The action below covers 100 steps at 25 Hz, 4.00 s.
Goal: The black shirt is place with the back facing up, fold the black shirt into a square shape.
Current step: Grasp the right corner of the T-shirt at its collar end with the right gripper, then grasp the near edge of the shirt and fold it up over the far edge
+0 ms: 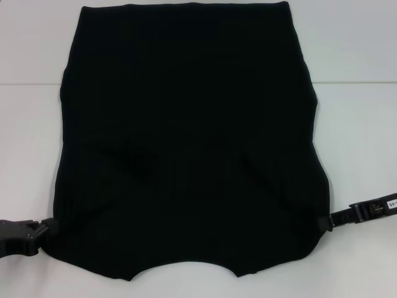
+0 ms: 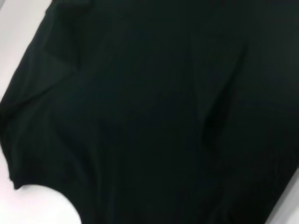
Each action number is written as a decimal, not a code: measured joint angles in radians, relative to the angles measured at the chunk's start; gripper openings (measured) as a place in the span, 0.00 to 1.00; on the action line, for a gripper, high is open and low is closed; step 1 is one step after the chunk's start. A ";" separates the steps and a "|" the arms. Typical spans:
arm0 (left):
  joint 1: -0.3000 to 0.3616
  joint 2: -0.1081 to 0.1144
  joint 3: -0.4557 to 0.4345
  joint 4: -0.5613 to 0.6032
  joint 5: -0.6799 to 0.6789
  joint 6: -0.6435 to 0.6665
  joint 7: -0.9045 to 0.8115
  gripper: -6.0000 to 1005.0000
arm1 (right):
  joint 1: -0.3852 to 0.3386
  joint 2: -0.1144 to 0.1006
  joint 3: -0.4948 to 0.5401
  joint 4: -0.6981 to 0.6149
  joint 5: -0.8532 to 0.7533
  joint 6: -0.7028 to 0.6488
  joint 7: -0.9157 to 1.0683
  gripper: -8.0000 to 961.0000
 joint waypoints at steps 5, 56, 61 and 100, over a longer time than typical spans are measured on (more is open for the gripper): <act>0.000 0.000 0.000 0.000 0.000 -0.001 0.002 0.04 | 0.000 0.001 -0.004 0.001 0.000 0.023 0.025 0.52; -0.007 0.007 -0.012 0.001 0.000 0.004 -0.014 0.04 | 0.049 0.029 -0.006 0.029 -0.066 0.032 0.023 0.07; 0.005 0.013 -0.071 0.027 0.011 0.146 -0.097 0.04 | 0.005 0.018 0.020 0.025 -0.062 -0.008 -0.054 0.07; -0.224 0.144 -0.260 -0.156 0.144 0.211 -0.209 0.09 | -0.060 0.001 0.472 -0.040 -0.046 -0.104 -0.480 0.07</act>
